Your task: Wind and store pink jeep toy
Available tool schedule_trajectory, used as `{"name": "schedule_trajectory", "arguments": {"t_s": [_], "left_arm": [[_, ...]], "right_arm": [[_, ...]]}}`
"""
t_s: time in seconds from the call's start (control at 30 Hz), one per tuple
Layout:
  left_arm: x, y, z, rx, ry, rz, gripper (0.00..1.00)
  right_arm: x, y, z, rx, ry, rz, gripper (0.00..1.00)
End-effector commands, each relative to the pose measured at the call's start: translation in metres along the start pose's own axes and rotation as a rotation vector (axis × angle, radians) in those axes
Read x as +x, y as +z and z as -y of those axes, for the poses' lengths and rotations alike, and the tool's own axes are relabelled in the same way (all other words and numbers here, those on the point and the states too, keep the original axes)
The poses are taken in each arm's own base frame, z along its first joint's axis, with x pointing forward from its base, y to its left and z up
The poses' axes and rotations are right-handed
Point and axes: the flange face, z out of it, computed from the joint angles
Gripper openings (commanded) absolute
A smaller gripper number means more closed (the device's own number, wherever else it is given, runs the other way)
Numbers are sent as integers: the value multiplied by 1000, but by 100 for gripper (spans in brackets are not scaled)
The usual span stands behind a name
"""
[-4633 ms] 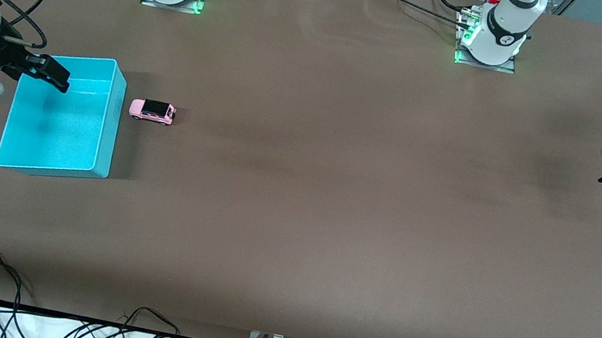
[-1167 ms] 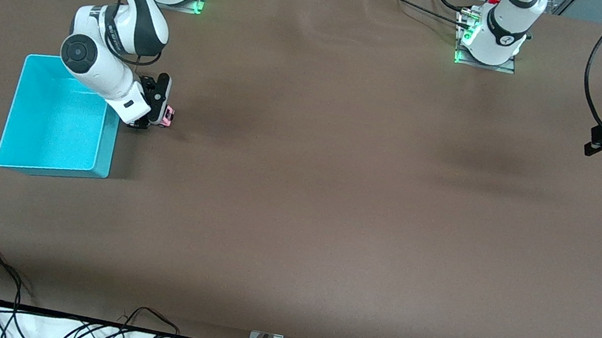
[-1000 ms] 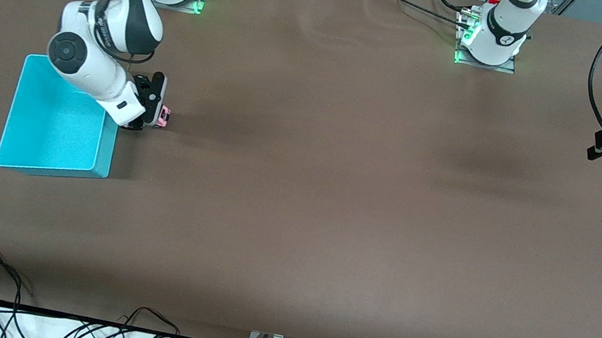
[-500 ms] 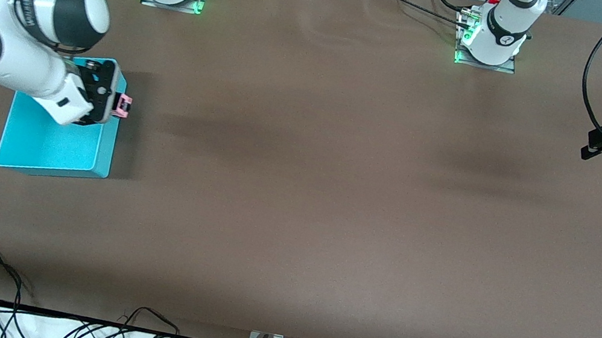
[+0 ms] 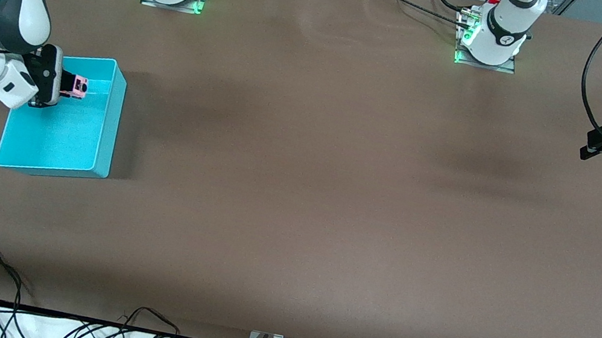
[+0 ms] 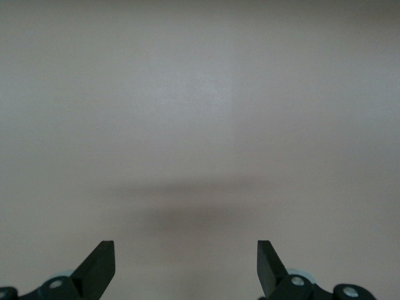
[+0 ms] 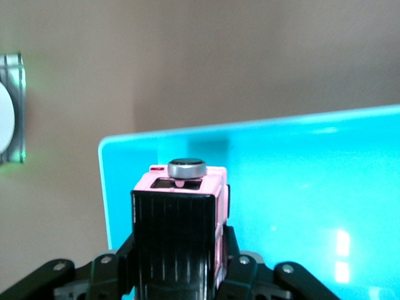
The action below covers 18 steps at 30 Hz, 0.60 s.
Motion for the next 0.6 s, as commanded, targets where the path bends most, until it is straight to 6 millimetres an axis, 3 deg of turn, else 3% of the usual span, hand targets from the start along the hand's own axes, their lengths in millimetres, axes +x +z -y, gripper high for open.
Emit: {"name": "schedule_trajectory", "arguments": {"t_s": [0.0, 0.2, 0.43, 0.57], "left_arm": [[4, -3, -1, -20, -7, 9, 100], [3, -2, -2, -20, -7, 14, 100], [3, -2, -2, -20, -7, 15, 100], [3, -2, -1, -20, -8, 15, 100]], "right_arm": [[-21, 39, 14, -34, -33, -17, 1], [-30, 76, 10, -60, -37, 1, 2], [-34, 104, 1, -49, -34, 11, 3], [-39, 110, -1, -60, -27, 16, 17]]}}
